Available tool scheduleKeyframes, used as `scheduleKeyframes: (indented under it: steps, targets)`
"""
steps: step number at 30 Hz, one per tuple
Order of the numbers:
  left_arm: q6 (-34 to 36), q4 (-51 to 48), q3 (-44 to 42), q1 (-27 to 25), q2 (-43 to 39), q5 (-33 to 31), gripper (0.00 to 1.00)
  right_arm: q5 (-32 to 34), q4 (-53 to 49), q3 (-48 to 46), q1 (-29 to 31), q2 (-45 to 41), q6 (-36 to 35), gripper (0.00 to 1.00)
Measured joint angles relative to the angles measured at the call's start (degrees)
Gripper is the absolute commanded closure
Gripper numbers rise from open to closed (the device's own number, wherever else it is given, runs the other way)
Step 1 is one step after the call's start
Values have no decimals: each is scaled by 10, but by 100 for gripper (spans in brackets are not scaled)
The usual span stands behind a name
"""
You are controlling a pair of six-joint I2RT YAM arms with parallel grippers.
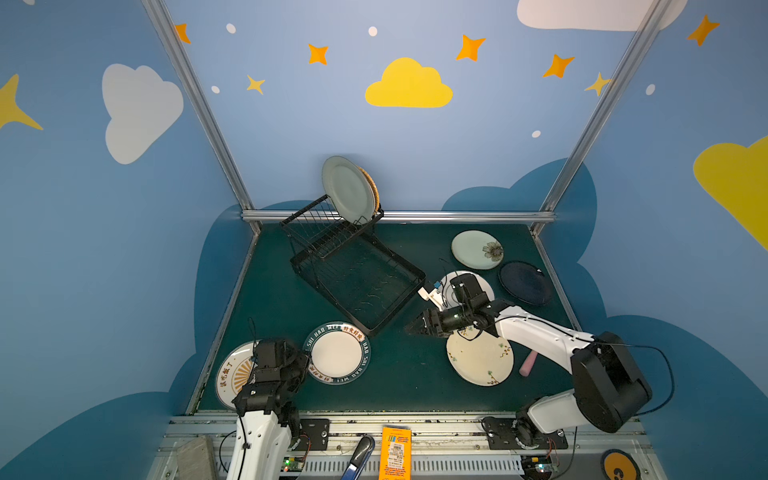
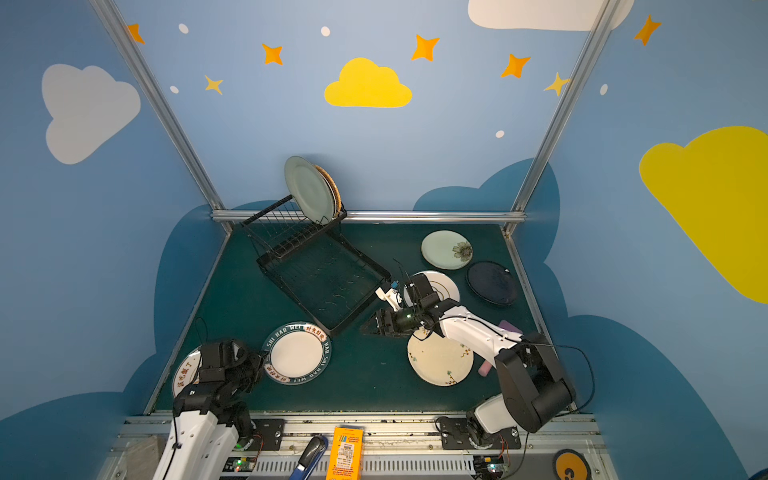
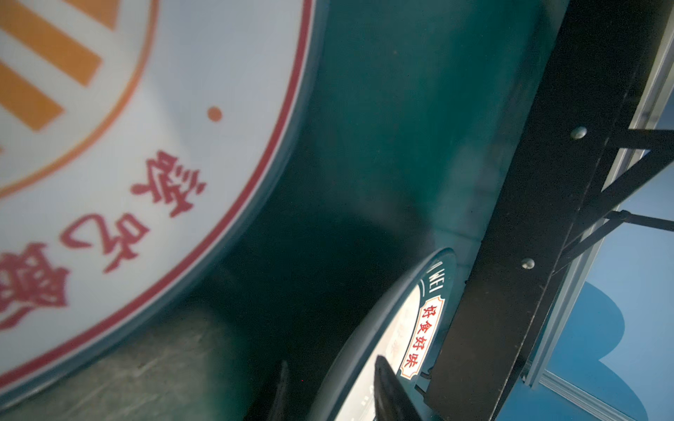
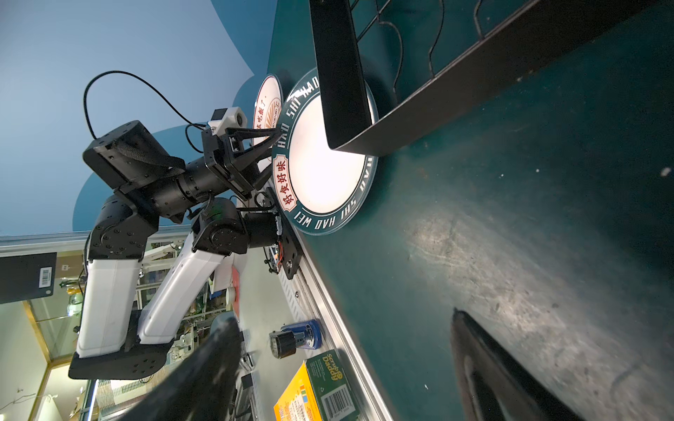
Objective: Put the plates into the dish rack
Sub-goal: 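Lift the green-rimmed white plate with the left gripper toward the right gripper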
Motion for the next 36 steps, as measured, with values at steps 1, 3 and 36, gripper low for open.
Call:
scheduleKeyframes:
  steps: [1, 3, 36]
  targets:
    - [1, 0, 2, 0, 0, 0, 67, 0, 0, 0, 0, 0, 2, 12]
    - [2, -1, 4, 0, 0, 1, 68, 0, 0, 0, 0, 0, 4, 12]
    - [15, -94, 80, -1, -25, -9, 91, -9, 1, 9, 0, 5, 11, 12]
